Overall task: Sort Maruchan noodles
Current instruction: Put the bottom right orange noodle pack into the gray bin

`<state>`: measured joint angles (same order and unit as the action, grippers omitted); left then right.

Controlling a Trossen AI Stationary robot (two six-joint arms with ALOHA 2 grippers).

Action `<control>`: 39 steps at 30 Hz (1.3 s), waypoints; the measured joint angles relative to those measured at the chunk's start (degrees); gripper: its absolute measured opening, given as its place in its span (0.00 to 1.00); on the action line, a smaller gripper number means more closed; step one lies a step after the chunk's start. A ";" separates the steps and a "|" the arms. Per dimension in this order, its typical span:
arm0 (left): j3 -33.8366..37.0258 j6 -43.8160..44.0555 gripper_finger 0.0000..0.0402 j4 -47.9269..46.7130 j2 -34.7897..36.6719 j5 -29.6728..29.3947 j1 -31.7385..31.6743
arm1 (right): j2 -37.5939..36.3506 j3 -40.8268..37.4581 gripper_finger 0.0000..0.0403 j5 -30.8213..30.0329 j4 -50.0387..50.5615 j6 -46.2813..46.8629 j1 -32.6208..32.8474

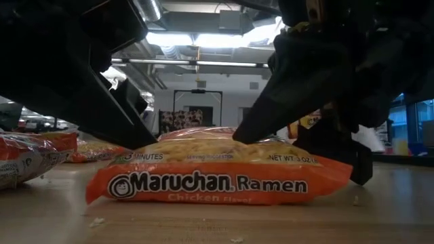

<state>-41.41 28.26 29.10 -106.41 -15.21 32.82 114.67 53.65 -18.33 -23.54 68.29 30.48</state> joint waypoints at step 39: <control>-0.09 0.48 0.45 -1.30 9.64 5.39 -0.41 | -0.67 0.13 0.23 -1.60 -9.40 -14.82 -0.07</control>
<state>-41.50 28.74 27.80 -96.77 -9.82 32.41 113.99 53.78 -19.93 -32.95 53.47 30.41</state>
